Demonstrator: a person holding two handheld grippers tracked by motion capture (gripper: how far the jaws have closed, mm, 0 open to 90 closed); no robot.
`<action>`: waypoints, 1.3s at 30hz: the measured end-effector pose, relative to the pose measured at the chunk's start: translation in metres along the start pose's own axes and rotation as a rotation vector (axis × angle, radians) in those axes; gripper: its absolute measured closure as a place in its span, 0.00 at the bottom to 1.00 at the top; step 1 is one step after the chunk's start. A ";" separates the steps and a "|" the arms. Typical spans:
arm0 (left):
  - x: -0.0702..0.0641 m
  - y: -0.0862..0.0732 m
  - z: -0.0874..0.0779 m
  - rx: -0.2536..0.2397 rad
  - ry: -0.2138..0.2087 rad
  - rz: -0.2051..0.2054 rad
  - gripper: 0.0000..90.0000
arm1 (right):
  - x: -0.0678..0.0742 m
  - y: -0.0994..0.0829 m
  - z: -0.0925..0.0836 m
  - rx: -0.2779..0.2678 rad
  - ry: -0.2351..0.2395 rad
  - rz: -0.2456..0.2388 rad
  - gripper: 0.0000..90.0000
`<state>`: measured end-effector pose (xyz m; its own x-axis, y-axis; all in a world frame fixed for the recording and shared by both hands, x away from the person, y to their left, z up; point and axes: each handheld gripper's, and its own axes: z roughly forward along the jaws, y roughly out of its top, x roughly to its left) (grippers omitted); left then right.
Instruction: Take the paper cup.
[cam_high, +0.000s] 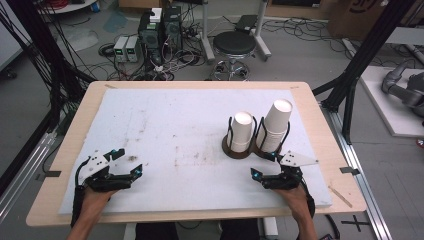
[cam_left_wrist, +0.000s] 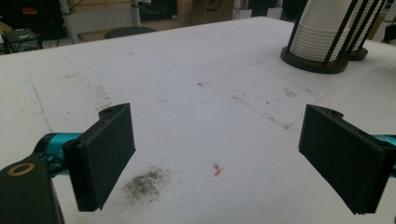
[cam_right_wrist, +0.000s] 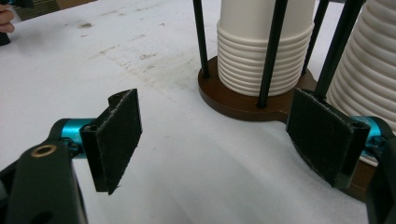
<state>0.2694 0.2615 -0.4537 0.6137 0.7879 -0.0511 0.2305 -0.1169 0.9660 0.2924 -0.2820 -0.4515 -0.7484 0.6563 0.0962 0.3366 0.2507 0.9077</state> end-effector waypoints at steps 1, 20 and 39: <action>0.000 0.000 0.000 0.002 -0.001 -0.003 0.12 | 0.000 0.000 0.000 -0.002 -0.003 -0.004 0.21; 0.001 0.001 0.002 0.018 0.001 -0.011 0.12 | 0.004 0.006 -0.008 -0.005 0.000 -0.021 0.21; 0.001 0.001 0.002 0.018 -0.003 -0.011 0.12 | 0.005 0.064 -0.053 -0.011 0.067 -0.050 0.21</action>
<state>0.2715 0.2614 -0.4533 0.6137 0.7871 -0.0628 0.2505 -0.1187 0.9608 0.2795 -0.3001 -0.3713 -0.8007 0.5941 0.0775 0.2917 0.2736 0.9166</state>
